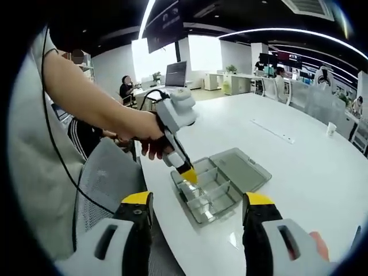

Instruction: Insert the divider into the dual guide fixture by aligning both edges with the guide slots and pushing it downward to the bottom, including one-sided entry, uneven engagement, binding, and posture correction.

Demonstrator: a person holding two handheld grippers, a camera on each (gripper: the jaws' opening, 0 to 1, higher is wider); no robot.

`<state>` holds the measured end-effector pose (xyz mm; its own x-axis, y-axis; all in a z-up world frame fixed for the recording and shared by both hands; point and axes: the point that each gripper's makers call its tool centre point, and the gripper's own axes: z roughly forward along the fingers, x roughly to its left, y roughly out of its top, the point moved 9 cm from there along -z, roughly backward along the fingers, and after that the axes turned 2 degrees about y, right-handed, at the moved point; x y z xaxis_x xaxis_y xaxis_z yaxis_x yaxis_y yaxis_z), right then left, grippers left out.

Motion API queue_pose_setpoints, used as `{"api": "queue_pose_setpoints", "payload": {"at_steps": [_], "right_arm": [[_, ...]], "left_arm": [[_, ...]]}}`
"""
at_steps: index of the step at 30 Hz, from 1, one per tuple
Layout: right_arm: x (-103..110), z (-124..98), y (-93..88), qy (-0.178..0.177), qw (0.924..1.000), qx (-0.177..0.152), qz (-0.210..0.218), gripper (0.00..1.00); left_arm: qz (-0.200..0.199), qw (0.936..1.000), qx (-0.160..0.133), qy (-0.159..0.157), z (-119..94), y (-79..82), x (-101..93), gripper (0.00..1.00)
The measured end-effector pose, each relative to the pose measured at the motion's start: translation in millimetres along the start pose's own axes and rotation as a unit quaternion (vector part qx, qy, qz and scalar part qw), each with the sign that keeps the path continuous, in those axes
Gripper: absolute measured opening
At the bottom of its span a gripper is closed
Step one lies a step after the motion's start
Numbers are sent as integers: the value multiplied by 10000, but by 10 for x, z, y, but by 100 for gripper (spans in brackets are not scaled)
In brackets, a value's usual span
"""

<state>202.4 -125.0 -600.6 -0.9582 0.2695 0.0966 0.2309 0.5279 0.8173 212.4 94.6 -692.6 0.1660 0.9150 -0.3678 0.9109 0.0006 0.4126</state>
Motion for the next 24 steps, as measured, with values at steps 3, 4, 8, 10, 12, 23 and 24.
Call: {"api": "queue_pose_setpoints", "payload": {"at_steps": [3, 4, 8, 10, 12, 23, 24], "right_arm": [[-36, -2, -20, -17, 10000, 35, 6, 61], [-46, -10, -35, -19, 10000, 46, 23, 61], [-53, -16, -63, -16, 9999, 114, 15, 61], [-59, -12, -76, -9, 9999, 150, 12, 61], [-62, -8, -84, -5, 9999, 169, 18, 61], [-74, 10, -107, 26, 9996, 285, -18, 62], [-77, 2, -114, 20, 9996, 294, -32, 62]], "left_arm": [[12, 9991, -309, -291, -83, -25, -27, 23], [70, 9984, -405, -383, -111, -41, -36, 24], [182, 9960, -703, -517, -254, -156, -49, 26], [154, 9953, -748, -593, -286, -193, -40, 28], [190, 9934, -878, -719, -315, -197, -60, 30], [358, 9858, -1355, -924, -479, -234, -140, 33], [371, 9847, -1405, -959, -493, -237, -150, 34]]}}
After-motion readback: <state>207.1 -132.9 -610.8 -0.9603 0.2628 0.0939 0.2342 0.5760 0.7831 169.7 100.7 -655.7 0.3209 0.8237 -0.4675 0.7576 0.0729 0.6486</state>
